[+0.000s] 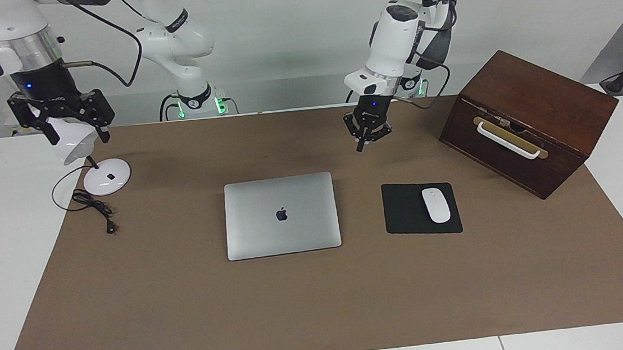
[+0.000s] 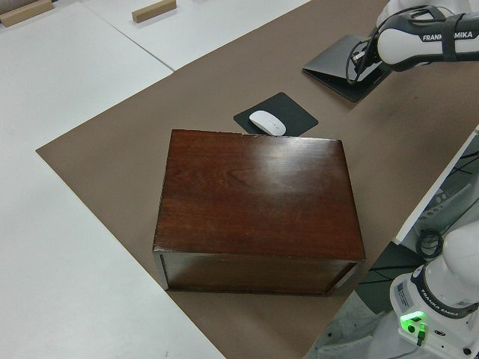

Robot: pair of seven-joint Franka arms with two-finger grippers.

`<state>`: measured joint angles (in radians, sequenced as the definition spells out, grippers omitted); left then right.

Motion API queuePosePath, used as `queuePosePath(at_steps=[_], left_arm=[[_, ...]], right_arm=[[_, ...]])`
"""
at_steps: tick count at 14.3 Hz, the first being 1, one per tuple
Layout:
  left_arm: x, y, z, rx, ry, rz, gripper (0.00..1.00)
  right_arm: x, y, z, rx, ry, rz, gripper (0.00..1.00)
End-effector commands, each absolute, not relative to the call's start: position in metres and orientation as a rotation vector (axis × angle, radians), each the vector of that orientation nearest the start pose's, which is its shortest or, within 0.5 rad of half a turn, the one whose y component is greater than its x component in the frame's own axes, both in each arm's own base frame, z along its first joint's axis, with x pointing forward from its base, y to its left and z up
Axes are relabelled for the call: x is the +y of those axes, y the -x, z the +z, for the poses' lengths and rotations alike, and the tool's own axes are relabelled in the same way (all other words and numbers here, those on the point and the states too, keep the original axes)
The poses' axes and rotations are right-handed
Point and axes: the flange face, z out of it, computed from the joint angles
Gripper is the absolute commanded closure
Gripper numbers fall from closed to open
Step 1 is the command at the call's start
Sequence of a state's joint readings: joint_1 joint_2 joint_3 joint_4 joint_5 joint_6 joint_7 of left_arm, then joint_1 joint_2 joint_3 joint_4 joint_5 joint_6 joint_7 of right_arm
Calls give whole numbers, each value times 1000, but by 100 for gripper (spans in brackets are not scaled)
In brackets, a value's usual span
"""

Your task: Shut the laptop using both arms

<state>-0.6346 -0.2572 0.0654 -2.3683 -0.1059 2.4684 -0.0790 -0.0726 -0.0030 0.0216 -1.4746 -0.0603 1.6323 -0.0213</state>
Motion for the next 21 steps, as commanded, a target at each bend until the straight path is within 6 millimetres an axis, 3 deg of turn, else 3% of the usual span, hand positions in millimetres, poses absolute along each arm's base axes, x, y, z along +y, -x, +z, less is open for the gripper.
queuePosePath(at_steps=[1, 5, 8, 13, 18, 19, 20, 21], left_arm=[[-248, -426, 500, 646, 3244, -451, 100], [-212, -449, 552, 601, 3232, -389, 100], [-167, -467, 583, 569, 3208, -366, 100], [-90, -483, 609, 534, 3166, -294, 100], [-48, -490, 613, 413, 3130, -292, 100], [-43, -491, 614, 387, 3133, -295, 28], [-30, -491, 614, 349, 3133, -292, 0], [-22, -492, 615, 329, 3135, -293, 0]], right_arm=[[-35, -554, 678, -2, 3183, -275, 0], [-34, -551, 647, 0, 3185, -175, 0], [-32, -550, 636, 2, 3185, -134, 0], [-28, -547, 628, -13, 3179, -104, 0], [-25, -537, 622, -29, 3180, 27, 0], [-24, -534, 622, -36, 3179, 59, 0], [-25, -532, 623, -33, 3178, 64, 0], [-26, -532, 623, -33, 3177, 62, 0]])
